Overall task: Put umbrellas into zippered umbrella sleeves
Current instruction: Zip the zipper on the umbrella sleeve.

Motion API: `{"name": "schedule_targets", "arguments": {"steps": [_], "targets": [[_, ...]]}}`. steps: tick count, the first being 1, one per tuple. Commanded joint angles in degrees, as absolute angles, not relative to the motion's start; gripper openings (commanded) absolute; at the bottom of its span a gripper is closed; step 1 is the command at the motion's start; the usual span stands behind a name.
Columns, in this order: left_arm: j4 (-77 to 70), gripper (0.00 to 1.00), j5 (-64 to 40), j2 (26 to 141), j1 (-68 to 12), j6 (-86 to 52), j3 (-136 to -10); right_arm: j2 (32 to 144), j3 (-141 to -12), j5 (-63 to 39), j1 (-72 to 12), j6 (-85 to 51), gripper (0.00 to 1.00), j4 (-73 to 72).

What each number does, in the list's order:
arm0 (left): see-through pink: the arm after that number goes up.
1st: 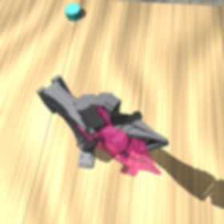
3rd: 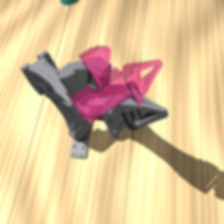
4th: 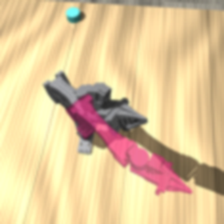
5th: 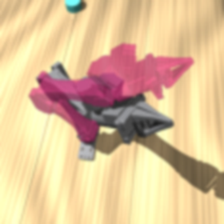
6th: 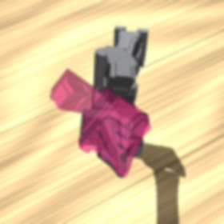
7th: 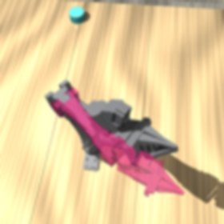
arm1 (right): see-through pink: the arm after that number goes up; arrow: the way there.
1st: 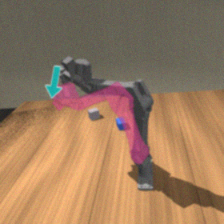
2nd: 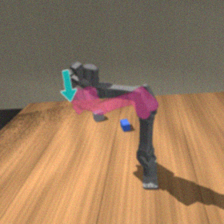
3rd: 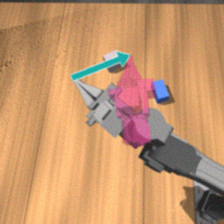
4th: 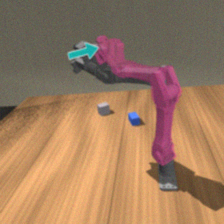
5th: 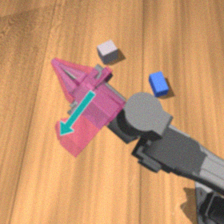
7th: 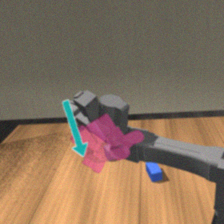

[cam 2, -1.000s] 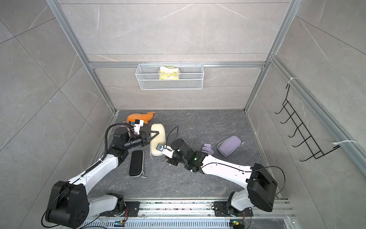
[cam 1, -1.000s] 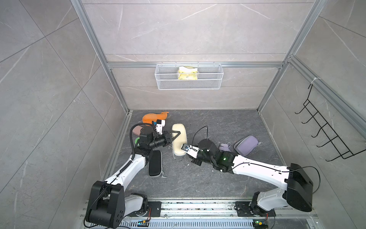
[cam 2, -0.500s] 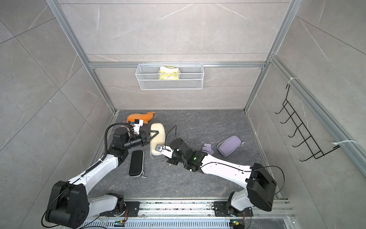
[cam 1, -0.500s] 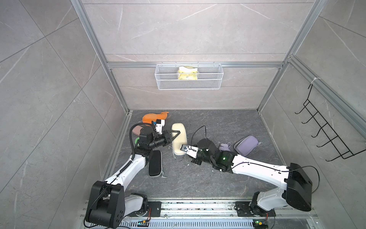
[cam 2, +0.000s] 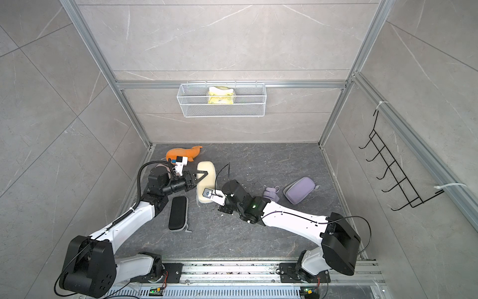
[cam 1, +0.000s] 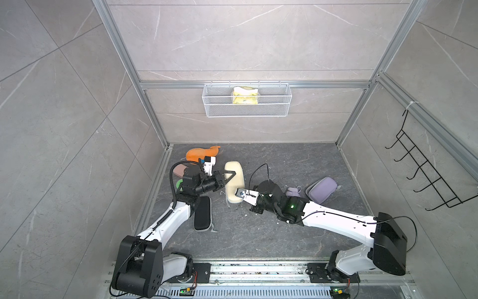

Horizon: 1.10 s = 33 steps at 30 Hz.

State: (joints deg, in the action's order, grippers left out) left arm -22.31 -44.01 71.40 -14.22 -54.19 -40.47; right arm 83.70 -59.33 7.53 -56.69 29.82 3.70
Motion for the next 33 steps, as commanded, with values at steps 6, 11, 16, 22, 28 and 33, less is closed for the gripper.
{"name": "schedule_targets", "arguments": {"steps": [6,11,16,22,28,33], "targets": [[-30.75,0.0,-39.76,71.16,-14.4,-54.77,-39.77,78.22,-55.7,4.07,-62.33,28.37,0.0,7.21],[-37.32,0.0,-35.09,72.58,-14.41,-56.91,-38.05,80.79,-55.06,2.36,-66.49,21.89,0.0,5.71],[-41.39,0.0,-30.8,72.98,-15.17,-58.29,-36.69,85.52,-55.87,-0.84,-70.35,9.6,0.0,-4.62],[-44.83,0.0,-23.11,72.51,-19.04,-60.15,-34.03,92.05,-58.96,4.65,-73.01,-1.49,0.0,-16.5],[-47.82,0.0,-15.74,73.61,-23.41,-62.09,-31.47,96.05,-62.47,11.84,-74.91,-9.18,0.0,-22.87],[-47.81,0.0,-16.2,74.07,-24.26,-62.97,-29.61,96.01,-62.5,14.18,-73.71,-12.65,0.0,-23.05]]}}
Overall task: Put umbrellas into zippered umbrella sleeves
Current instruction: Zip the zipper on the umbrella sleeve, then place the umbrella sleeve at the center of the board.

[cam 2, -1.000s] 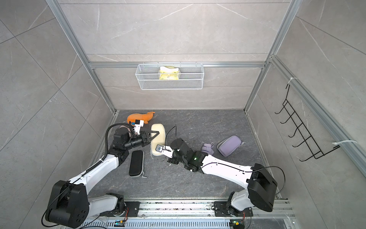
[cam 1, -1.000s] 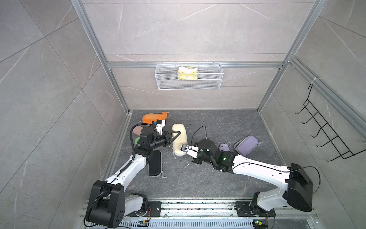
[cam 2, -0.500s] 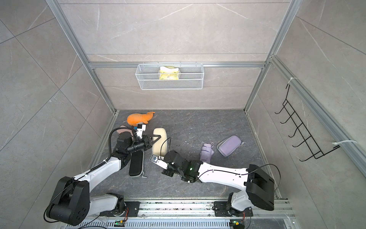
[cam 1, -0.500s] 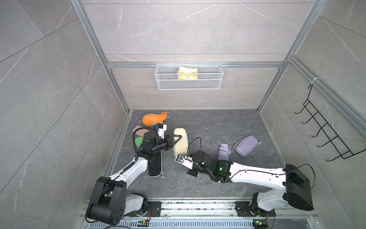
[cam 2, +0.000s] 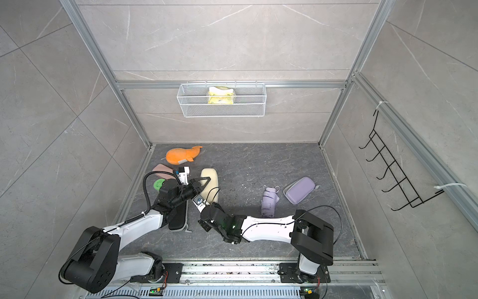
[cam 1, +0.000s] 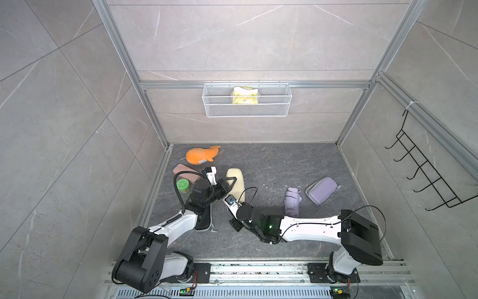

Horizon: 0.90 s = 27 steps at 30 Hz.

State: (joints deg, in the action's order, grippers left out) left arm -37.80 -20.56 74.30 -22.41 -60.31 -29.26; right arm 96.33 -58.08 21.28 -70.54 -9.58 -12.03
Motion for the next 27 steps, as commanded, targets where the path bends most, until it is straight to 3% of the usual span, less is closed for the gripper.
{"name": "schedule_targets", "arguments": {"steps": [1,4,7,12,18,20,27], "targets": [[-46.84,0.0,-16.5,73.62,-24.19,-62.52,-28.98,95.32,-62.04,13.4,-72.99,-13.82,0.08,-21.82],[-40.96,0.0,-19.76,71.62,-22.38,-59.91,-28.26,91.37,-59.23,4.74,-68.78,-17.12,0.34,-17.07],[-36.54,0.0,-24.88,70.19,-18.81,-58.0,-26.74,86.14,-56.62,-0.66,-63.81,-17.53,0.46,-8.1],[-29.52,0.02,-32.21,70.72,-17.49,-54.35,-25.0,79.91,-53.46,-3.19,-55.51,-20.25,0.55,3.67],[-17.53,0.09,-34.24,71.64,-17.39,-49.11,-23.43,82.76,-56.0,-0.14,-53.7,-23.75,0.56,12.03],[-12.71,0.15,-32.17,71.48,-17.4,-46.57,-24.0,83.12,-56.02,1.62,-53.43,-25.95,0.56,12.01],[4.99,0.58,-21.43,70.12,-17.36,-39.87,-28.13,84.22,-63.57,3.98,-43.4,-29.98,0.6,30.55]]}}
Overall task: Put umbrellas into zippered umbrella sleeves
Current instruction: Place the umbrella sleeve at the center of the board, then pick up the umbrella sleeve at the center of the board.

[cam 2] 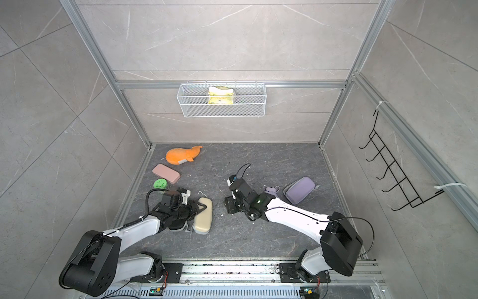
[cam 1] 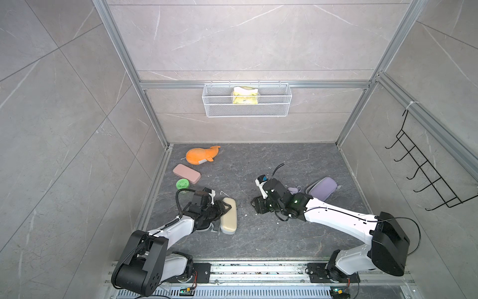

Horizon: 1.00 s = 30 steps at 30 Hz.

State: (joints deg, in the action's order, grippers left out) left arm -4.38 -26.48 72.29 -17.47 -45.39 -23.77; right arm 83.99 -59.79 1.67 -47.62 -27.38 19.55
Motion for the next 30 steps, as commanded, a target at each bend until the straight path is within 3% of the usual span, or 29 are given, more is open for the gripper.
{"name": "schedule_targets", "arguments": {"steps": [1,4,10,19,30], "targets": [[7.97,0.63,-19.55,69.35,-17.27,-38.82,-29.19,83.63,-63.59,4.48,-41.23,-29.8,0.61,32.33],[13.7,0.75,-15.37,66.45,-17.31,-37.57,-31.46,81.18,-62.2,7.89,-32.92,-29.5,0.7,37.22],[18.14,0.77,-14.4,62.25,-17.31,-35.99,-35.33,82.89,-64.22,18.56,-15.26,-32.12,0.99,44.09],[15.9,0.76,-15.21,59.54,-18.95,-36.68,-36.5,94.32,-69.39,11.25,1.14,-33.3,1.0,38.92],[10.92,0.75,-14.72,61.45,-22.44,-38.67,-35.23,103.94,-68.91,6.4,4.12,-34.9,0.99,34.43]]}}
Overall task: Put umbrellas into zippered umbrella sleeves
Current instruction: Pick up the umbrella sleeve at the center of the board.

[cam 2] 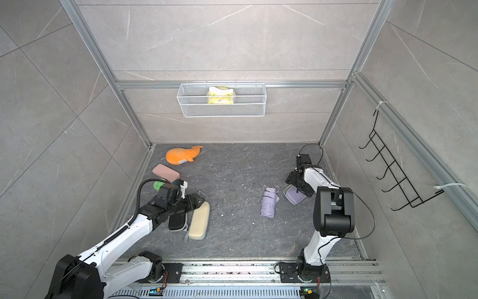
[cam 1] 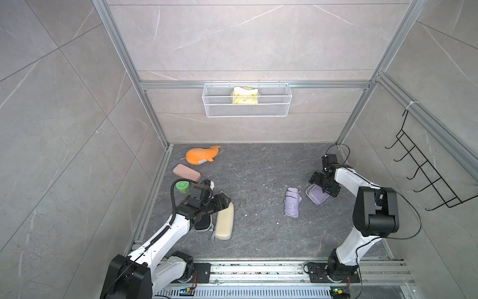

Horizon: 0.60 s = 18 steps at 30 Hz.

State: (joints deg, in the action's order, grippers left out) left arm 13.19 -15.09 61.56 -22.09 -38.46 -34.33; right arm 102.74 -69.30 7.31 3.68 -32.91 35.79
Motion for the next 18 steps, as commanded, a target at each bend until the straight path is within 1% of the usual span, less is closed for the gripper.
{"name": "schedule_targets", "arguments": {"steps": [1,4,5,8,14,16,18], "targets": [[10.97,0.75,-14.74,61.28,-22.48,-38.68,-35.39,104.18,-68.45,6.35,4.13,-35.17,0.99,33.99],[10.9,0.74,-14.42,60.53,-22.5,-38.73,-35.68,104.95,-67.22,6.12,4.19,-34.81,0.93,32.97],[10.88,0.74,-14.41,60.23,-22.52,-38.83,-35.83,105.06,-66.89,5.99,4.19,-34.67,0.89,32.83],[10.88,0.73,-14.47,59.79,-22.45,-38.93,-36.1,103.76,-65.08,5.41,4.21,-34.16,0.72,31.61],[10.83,0.73,-15.44,59.21,-22.53,-39.43,-37.43,96.21,-62.17,5.47,4.06,-31.22,0.39,31.23],[10.81,0.73,-16.03,59.48,-22.75,-39.44,-38.15,93.59,-61.9,5.55,3.72,-30.2,0.31,31.95],[10.93,0.73,-16.36,60.12,-23.31,-39.39,-39.1,90.87,-62.52,5.25,2.12,-28.78,0.26,33.35]]}}
